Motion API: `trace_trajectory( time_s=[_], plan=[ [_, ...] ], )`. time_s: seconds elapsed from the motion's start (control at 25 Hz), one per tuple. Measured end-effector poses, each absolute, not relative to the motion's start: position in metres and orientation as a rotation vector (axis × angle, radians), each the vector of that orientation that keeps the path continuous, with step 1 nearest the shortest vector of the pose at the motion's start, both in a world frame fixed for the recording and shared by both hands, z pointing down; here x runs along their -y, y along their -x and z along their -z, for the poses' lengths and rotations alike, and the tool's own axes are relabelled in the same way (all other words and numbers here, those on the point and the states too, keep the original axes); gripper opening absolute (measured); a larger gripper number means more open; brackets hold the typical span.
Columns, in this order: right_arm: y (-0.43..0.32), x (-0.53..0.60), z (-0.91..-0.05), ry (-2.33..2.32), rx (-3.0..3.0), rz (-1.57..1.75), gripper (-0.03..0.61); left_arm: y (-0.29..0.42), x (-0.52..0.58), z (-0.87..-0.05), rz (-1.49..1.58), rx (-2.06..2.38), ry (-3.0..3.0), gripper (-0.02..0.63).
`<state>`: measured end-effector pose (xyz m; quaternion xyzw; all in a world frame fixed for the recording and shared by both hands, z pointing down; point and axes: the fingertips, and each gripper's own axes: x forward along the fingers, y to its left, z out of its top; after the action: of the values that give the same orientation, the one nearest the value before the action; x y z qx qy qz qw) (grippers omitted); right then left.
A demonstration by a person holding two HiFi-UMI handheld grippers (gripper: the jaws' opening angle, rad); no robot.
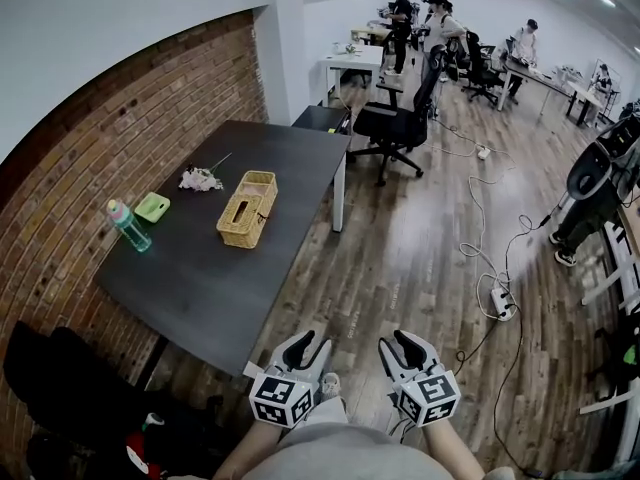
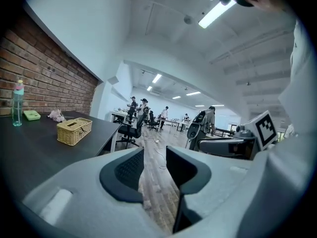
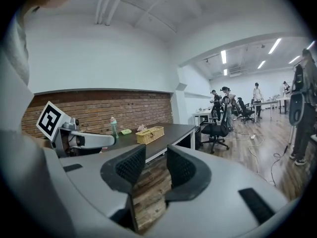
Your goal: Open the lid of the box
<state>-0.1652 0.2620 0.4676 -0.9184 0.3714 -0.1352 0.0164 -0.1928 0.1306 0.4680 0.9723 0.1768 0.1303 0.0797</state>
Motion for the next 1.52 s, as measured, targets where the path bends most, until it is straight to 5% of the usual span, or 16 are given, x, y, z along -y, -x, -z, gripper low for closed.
trace_trajectory(
  time_s=[0.76,1.52],
  plan=[
    [-0.01,-0.18,-0.459,2.817,-1.167,0.399,0.179,0.022,-0.051,-0.461,-0.374,-0.496,-2.914,0.163],
    [-0.094,-0.136,-0.491,2.751,-1.251,0.485,0.179,-0.059,0.001,-0.489,-0.443,-0.321,-2.917,0.162]
  ],
)
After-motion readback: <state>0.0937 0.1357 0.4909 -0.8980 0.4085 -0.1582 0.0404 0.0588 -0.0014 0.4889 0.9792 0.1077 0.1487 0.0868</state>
